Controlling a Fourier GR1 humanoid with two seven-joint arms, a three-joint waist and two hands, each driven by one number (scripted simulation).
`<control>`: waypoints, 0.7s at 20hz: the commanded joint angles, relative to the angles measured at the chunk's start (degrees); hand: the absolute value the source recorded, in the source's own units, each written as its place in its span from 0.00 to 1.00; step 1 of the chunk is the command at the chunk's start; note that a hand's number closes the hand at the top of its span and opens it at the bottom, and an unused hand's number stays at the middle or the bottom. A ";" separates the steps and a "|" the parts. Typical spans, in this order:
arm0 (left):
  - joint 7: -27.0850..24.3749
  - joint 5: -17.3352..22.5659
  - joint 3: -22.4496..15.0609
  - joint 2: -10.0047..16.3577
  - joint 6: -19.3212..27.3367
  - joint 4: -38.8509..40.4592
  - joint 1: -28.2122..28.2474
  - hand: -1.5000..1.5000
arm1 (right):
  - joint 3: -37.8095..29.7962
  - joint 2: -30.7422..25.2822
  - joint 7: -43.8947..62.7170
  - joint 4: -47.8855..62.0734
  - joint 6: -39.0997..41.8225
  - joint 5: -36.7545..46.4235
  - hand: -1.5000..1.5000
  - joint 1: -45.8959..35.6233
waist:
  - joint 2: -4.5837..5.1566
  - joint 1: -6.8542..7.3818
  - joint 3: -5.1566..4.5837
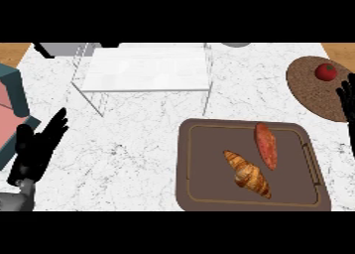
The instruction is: Pick the croissant from the tray and place it in the tiered shelf
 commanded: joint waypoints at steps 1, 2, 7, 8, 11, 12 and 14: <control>-1.52 -2.96 -2.45 -4.30 1.48 -0.84 0.28 0.50 | -0.65 -1.13 1.22 -2.50 0.76 2.50 0.00 2.65 | 0.77 0.28 1.11; -6.25 -1.34 -0.15 -2.00 -2.29 1.89 0.77 0.50 | -2.48 -4.60 0.48 0.81 4.70 1.64 0.00 3.28 | 0.84 0.28 1.10; -7.15 -2.95 -4.88 -4.86 -1.96 -1.92 1.73 0.50 | 0.39 -20.03 5.85 8.95 0.31 20.01 0.00 8.21 | 1.91 -0.56 0.29; -9.11 -3.77 -6.23 -5.12 -3.37 -0.60 2.65 0.50 | 1.15 -14.14 6.14 10.28 -2.97 19.06 1.00 7.61 | 1.42 0.57 0.95; -9.50 -4.42 -5.66 -6.22 -3.02 1.35 1.48 0.50 | -1.73 -1.70 -1.86 13.83 5.77 3.68 0.00 5.38 | 1.06 0.60 1.23; -11.06 -5.05 -6.80 -8.34 -1.79 1.23 2.39 0.50 | -1.11 -0.69 -3.67 12.10 8.82 1.62 0.00 6.36 | 0.98 0.40 1.23; -13.25 -4.03 -5.47 -6.75 -4.79 4.63 2.55 0.50 | 1.28 -0.27 -5.74 13.92 14.13 1.81 0.00 2.92 | 1.16 1.14 1.18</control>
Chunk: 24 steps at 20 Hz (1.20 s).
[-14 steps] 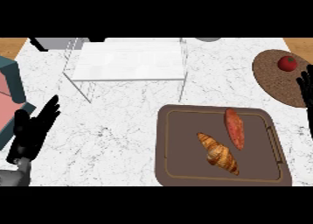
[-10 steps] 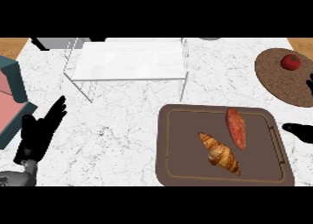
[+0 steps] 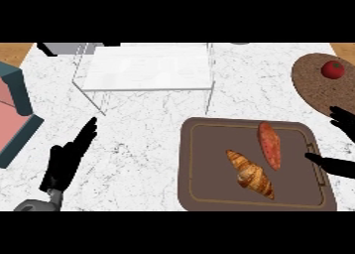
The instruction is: Pick the croissant from the tray and place it in the tiered shelf
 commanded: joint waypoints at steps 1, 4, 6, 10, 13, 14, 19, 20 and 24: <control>-1.10 -1.52 -1.16 -3.01 1.22 1.97 -1.49 0.50 | 3.16 2.85 -4.11 -3.51 7.36 -2.31 0.00 0.30 | -0.19 -0.36 0.01; -1.59 -1.82 -0.47 -2.17 0.97 0.35 0.86 0.50 | 2.92 -1.56 -4.09 -9.33 12.07 -1.73 0.00 2.45 | -0.35 -0.38 -0.03; 3.10 -1.14 -0.72 -2.82 0.68 -1.51 -1.21 0.50 | 3.52 -3.90 0.92 -12.42 14.38 -1.86 0.00 1.20 | -0.36 -0.35 -0.02; 1.68 -1.98 -0.51 -1.91 0.85 -2.59 1.00 0.50 | 7.40 -9.42 13.63 -23.67 16.71 -0.73 0.00 3.40 | -0.49 -0.52 -0.11; -1.24 -2.31 -0.59 -2.71 0.81 0.04 1.46 0.50 | 11.00 -15.96 22.02 -28.80 16.11 7.30 0.00 1.87 | -0.58 -0.54 -0.35; -1.13 -2.01 -0.56 -1.24 -0.91 0.08 1.74 0.50 | 12.49 -16.63 24.77 -30.02 13.76 12.11 0.00 -0.09 | -0.56 0.17 -0.42; -0.89 -2.65 -0.92 -2.26 -0.46 0.70 0.00 0.50 | 18.69 -20.92 38.87 -33.16 13.07 27.63 0.00 -4.25 | -0.24 0.90 -0.35; -0.78 -2.47 -1.23 -2.19 -0.95 0.36 1.05 0.50 | 19.68 -20.49 42.87 -34.05 13.34 29.56 0.00 -6.24 | -0.23 1.48 -0.31; 2.00 -2.43 0.82 -2.25 -0.92 1.65 -4.38 0.50 | 28.08 -11.03 56.87 -38.32 17.43 34.34 0.00 -12.98 | -0.11 0.81 -0.11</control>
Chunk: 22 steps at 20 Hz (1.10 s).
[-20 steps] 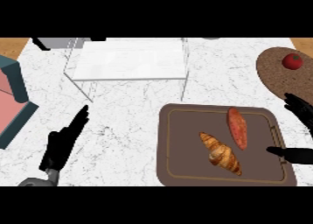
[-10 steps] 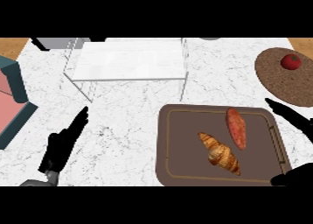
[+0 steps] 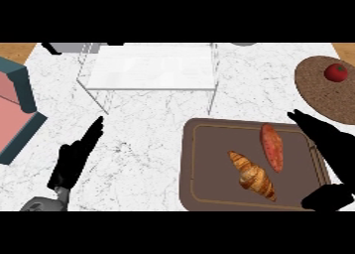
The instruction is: Pick the croissant from the tray and place it in the tiered shelf
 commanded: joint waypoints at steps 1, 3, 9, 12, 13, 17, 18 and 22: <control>1.18 -0.65 0.02 -1.07 0.30 0.56 -2.18 0.50 | 10.53 9.54 14.71 -1.64 2.08 8.03 0.00 -5.82 | 0.17 0.35 0.13; -0.50 -2.55 -1.96 -2.48 1.26 -0.53 0.75 0.50 | 12.34 15.20 18.16 1.67 5.41 8.10 0.00 -10.49 | 0.16 0.52 0.16; 0.76 -1.76 0.51 -1.37 0.59 -4.06 3.63 0.50 | 14.85 24.36 25.13 7.99 8.93 11.28 0.00 -10.30 | 0.01 -0.33 0.23; -0.25 -3.04 0.55 -3.84 1.02 1.32 -0.31 0.50 | 14.70 26.96 29.76 6.30 11.63 11.79 0.00 -10.96 | 0.02 -0.92 0.20; 0.34 -0.68 3.22 -1.38 -1.48 0.82 -0.75 0.50 | 15.09 24.15 24.62 8.14 8.23 14.30 0.00 -6.05 | 0.01 -1.09 0.23; 0.44 -1.71 3.29 -1.33 -2.12 -1.92 1.97 0.50 | 13.84 27.88 26.11 8.84 11.32 17.01 0.00 -7.48 | -0.04 -0.93 0.23; 1.42 -2.01 2.29 -1.74 -1.47 -4.19 3.43 0.50 | 14.30 27.02 28.17 7.07 11.11 18.34 0.00 -6.82 | -0.11 -0.94 0.23; 1.00 -2.22 3.91 -2.34 -2.39 0.32 -0.78 0.50 | 14.36 27.16 28.67 5.96 13.35 21.57 0.00 -5.95 | -0.03 -1.24 0.21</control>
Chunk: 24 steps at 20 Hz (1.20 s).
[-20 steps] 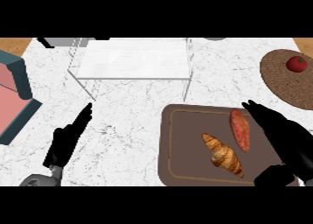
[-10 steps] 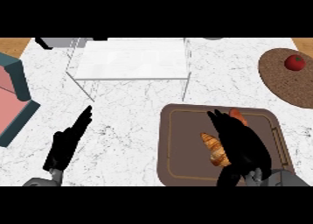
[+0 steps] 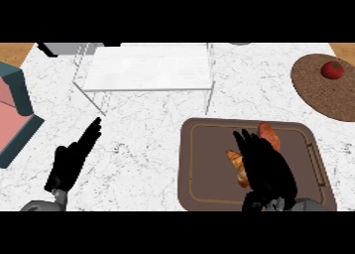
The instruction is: Pick the croissant from the tray and place it in the tiered shelf
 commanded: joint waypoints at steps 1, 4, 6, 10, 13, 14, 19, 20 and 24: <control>3.75 -1.36 -1.18 -1.66 1.12 -3.39 0.70 0.50 | 0.90 2.99 5.07 2.08 1.56 5.46 0.00 0.54 | -0.02 0.13 0.02; 4.98 -2.10 0.08 -1.22 1.49 -3.92 -1.18 0.50 | 0.10 5.03 4.23 5.21 2.68 6.87 0.00 -0.11 | 0.02 0.19 0.02; -1.18 -0.74 1.46 0.18 -2.27 -0.73 2.24 0.50 | -3.33 3.76 1.51 6.60 5.06 5.27 0.00 -0.58 | 0.05 0.29 0.01; 2.03 -2.56 1.17 -1.98 -0.07 -2.49 0.81 0.50 | -2.03 2.29 -1.49 5.01 4.27 9.56 0.00 4.96 | -0.01 0.03 0.03; -1.86 -2.07 3.92 -1.80 -3.11 5.15 -3.24 0.50 | -6.26 4.99 -5.90 11.42 5.43 9.79 0.00 1.44 | 0.11 0.01 0.01; 0.19 -3.24 2.14 -1.99 -1.74 -1.71 2.81 0.50 | -4.63 6.69 -3.09 9.93 5.19 12.53 0.00 2.90 | 0.02 0.20 0.02; -2.26 -4.86 3.00 -4.71 -2.10 2.28 0.24 0.50 | -6.73 8.64 -6.92 11.27 7.08 15.60 0.00 4.56 | 0.05 -0.02 0.01; 1.35 -3.58 3.83 -3.40 -3.66 -0.95 -0.41 0.50 | -7.31 9.53 -9.05 15.51 4.44 16.92 0.00 3.97 | 0.06 0.08 0.02; 0.10 -3.72 5.58 -2.69 -5.89 -1.38 1.05 0.50 | -11.80 10.42 -14.37 18.77 5.06 18.27 0.00 2.07 | 0.06 0.14 0.02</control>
